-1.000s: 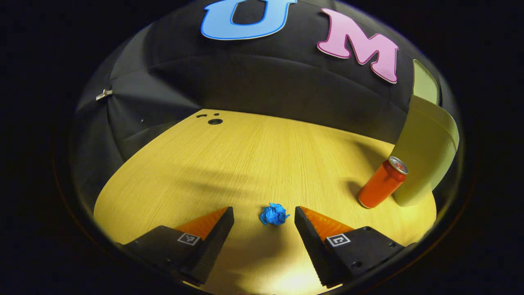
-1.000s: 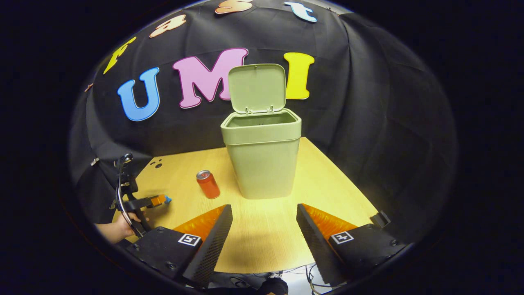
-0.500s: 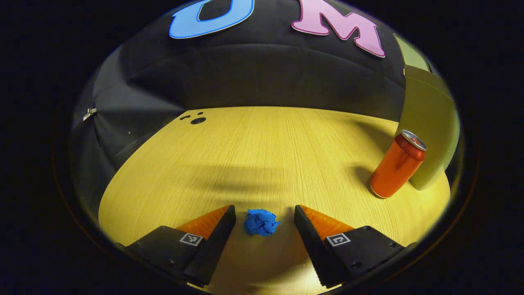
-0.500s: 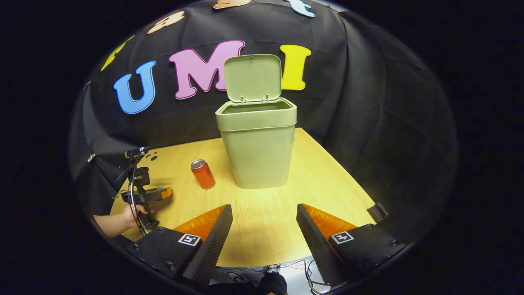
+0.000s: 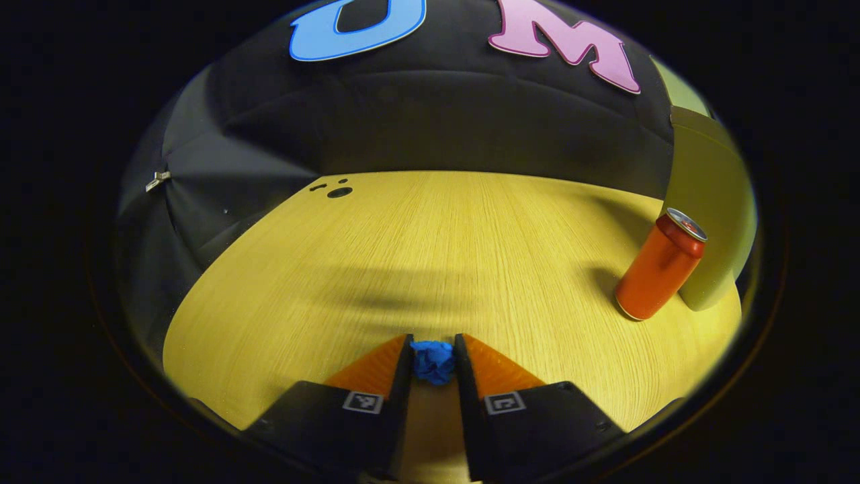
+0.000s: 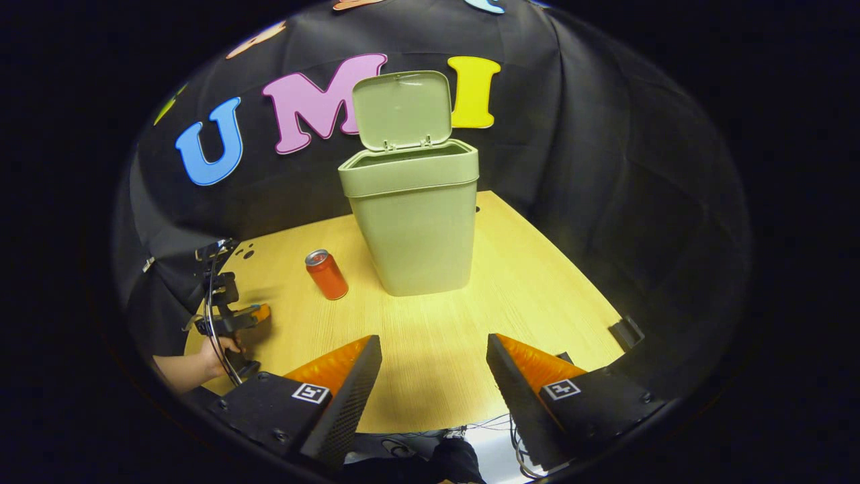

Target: Press the lid of the desktop garbage bin to open it, pick up the crumpled paper on the desktop and throw it into the bin, then pick up the pop can on the desktop and drop it into the bin, and finally close the garbage bin lid.

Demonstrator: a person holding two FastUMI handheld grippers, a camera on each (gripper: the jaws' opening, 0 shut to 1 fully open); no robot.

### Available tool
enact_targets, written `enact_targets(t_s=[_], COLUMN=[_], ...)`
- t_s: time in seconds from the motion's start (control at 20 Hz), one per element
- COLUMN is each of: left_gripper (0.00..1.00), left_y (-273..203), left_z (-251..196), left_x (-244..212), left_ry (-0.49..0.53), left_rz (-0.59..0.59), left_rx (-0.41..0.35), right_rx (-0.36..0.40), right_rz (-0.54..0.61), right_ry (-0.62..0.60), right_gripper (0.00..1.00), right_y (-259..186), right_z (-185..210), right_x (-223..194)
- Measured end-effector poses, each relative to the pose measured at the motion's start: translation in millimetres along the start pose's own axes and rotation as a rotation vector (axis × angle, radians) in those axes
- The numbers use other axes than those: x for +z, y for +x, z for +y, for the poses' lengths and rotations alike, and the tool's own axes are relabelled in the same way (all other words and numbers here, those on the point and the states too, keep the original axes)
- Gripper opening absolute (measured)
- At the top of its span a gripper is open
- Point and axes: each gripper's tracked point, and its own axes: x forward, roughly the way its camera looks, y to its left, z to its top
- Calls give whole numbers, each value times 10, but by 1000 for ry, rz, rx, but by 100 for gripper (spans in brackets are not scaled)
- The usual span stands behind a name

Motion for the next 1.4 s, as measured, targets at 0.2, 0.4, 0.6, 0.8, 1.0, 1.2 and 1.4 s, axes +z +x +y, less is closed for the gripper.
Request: enact_targets(t_s=[0.2, 0.4, 0.6, 0.8, 1.0, 1.2, 1.4], left_gripper=[29, 28, 28, 28, 28, 28, 28], left_y=[-15, -174, -487, -911, -1305, -1683, -1976], left_z=[-14, -55, -144, -310, -610, -1048, -1663], left_x=[35, 206, 541, 969, 1408, 1894, 2166], left_ry=[32, -10, -11, -11, -28, -1, 15], left_rz=[8, -19, -64, -132, -220, -324, -387], left_rx=[10, 22, 28, 13, -29, -100, -216], right_rx=[56, 112, 164, 209, 242, 267, 284], right_rz=[16, 34, 46, 26, -7, -24, -15], right_ry=[-38, -52, -59, -40, -35, 16, 50], right_gripper=[99, 99, 99, 99, 99, 99, 99], right_y=[122, 267, 414, 583, 738, 910, 1020], right_z=[55, 79, 99, 95, 27, -66, -182], right_x=[35, 40, 40, 135, 267, 418, 438])
